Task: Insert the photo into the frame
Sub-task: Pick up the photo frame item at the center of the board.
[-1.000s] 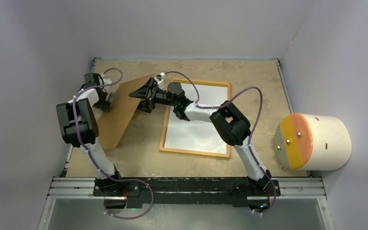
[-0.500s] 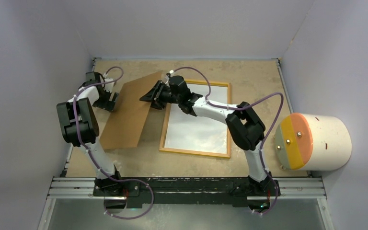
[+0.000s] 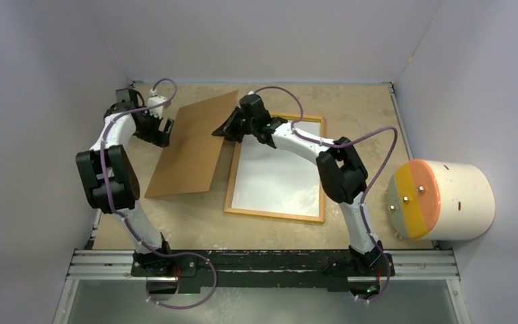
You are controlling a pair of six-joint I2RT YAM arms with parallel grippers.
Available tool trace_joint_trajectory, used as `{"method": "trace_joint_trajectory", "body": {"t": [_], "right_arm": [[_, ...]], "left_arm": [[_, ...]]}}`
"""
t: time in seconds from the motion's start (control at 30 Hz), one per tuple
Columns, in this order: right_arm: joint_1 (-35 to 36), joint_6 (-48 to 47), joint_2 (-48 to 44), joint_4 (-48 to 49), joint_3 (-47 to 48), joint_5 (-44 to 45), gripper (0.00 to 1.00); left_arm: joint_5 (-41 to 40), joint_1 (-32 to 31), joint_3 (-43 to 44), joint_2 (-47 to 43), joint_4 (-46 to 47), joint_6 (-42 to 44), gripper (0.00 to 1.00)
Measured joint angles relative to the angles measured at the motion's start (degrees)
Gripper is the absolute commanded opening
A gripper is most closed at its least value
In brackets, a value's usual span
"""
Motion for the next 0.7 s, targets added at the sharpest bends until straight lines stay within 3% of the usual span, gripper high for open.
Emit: {"method": "trace_joint_trajectory", "body": {"t": [0.17,0.37,0.5,0.7], "right_arm": [[-3.2,1.8,0.6,-1.6,3.8,0.2,0.00],[-5.9,9.9,0.6,-0.2,3.8,0.3,0.00],[-6.1,15.5,0.6,1.9,1.0,0.1,0.00],[-5.5,22.6,0.6,7.0,-1.9,-0.4,0.00]], "left_arm": [[14.1,0.0,0.3,-8.8,-4.5,9.5,0.86],[29.5,0.0,0.4,-23.5,-16.4,32.0,0.86],[34.3,0.0,1.7,-29.6,-26.5,44.9,0.85],[36.1,0.0,1.9,-30.9,-36.4,57.4,0.82]]}}
